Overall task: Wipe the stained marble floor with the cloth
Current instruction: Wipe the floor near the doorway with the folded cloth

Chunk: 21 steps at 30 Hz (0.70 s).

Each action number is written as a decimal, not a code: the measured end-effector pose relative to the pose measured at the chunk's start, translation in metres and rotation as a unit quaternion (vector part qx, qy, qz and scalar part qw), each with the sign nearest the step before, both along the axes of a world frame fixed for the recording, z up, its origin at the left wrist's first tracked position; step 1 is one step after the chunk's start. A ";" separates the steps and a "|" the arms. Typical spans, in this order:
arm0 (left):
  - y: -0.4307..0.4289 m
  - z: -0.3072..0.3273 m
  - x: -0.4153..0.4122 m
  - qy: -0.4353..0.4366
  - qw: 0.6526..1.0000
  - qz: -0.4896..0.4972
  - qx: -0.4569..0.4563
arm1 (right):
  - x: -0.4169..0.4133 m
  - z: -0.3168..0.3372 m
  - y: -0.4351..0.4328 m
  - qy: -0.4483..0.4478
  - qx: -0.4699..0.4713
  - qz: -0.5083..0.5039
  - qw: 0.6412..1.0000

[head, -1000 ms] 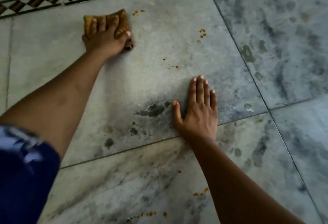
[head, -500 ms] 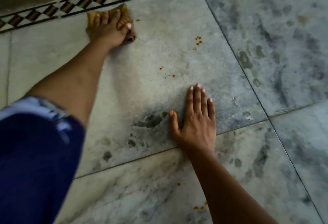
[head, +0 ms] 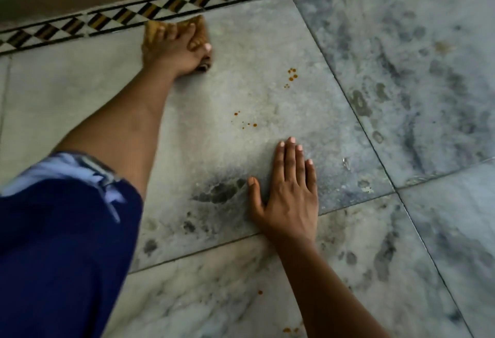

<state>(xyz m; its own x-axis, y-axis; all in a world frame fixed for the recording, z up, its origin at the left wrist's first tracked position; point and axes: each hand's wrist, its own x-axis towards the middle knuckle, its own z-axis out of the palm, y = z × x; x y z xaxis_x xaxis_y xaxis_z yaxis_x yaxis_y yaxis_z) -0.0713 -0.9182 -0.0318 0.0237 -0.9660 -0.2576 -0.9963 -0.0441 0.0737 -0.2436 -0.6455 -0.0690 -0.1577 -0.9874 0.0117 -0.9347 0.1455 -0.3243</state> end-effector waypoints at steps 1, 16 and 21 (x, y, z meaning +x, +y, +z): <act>0.003 0.000 -0.015 0.001 1.000 -0.020 -0.003 | 0.000 0.000 0.000 0.000 -0.003 -0.001 1.000; 0.065 0.000 -0.039 0.021 0.999 -0.021 0.032 | 0.000 -0.001 0.000 -0.001 -0.012 0.006 1.000; 0.154 0.001 -0.053 0.025 0.983 -0.168 0.074 | -0.001 0.003 0.000 -0.008 0.007 0.015 1.000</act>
<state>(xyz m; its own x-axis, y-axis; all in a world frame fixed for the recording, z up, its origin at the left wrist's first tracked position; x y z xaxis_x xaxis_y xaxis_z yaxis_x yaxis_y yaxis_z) -0.1238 -0.7644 -0.0312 -0.3056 -0.8690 -0.3891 -0.9520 0.2719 0.1405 -0.2445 -0.6452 -0.0660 -0.1290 -0.9916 -0.0038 -0.9335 0.1228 -0.3369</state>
